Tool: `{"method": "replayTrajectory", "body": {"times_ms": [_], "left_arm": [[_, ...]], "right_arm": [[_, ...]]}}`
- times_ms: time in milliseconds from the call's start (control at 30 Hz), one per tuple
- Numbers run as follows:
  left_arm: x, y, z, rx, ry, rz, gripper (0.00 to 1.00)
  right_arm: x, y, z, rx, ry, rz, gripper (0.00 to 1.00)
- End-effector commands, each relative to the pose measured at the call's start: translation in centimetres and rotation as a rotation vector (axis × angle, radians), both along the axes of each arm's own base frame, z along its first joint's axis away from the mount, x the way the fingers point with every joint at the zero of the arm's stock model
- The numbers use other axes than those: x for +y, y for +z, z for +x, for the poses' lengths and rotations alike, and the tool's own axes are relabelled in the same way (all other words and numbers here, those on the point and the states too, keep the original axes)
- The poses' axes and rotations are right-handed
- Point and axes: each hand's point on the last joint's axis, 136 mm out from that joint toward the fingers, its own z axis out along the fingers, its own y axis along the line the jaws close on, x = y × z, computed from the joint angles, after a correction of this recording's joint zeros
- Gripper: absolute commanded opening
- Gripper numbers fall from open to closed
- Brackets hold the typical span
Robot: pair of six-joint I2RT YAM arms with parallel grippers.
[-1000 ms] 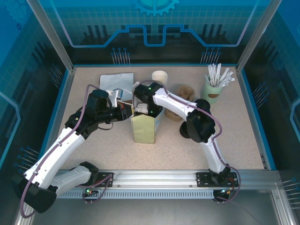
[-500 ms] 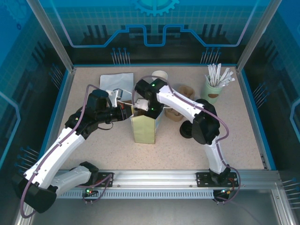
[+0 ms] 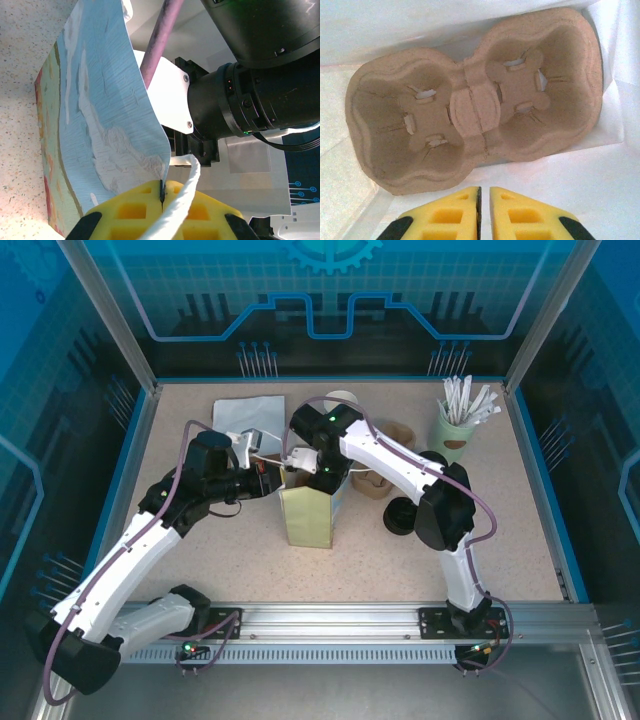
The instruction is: Pack the takeout coffee
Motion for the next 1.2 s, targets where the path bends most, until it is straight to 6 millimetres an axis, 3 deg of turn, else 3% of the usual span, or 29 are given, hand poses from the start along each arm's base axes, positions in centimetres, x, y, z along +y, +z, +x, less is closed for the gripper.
{"method": "replayTrajectory", "body": {"times_ms": [0,467,933,1167], "left_arm": [[-0.2,0.5,0.0,0.007,0.003,-0.015,0.0],[0.0,0.3,0.1,0.01,0.012,-0.007,0.0],[-0.4,0.4,-0.2,0.016,0.007,-0.013,0.0],[-0.2,0.5,-0.3,0.008,0.022,0.024,0.0]], "right_arm": [[0.4,0.2,0.1,0.016,0.021,0.023,0.15],[-0.3,5.5,-1.2,-0.006,-0.024,0.159,0.15],[0.1,9.7,0.1,-0.049,-0.127,0.324,0.14],[0.4,14.3,1.0,-0.079,-0.206,0.487,0.17]]}}
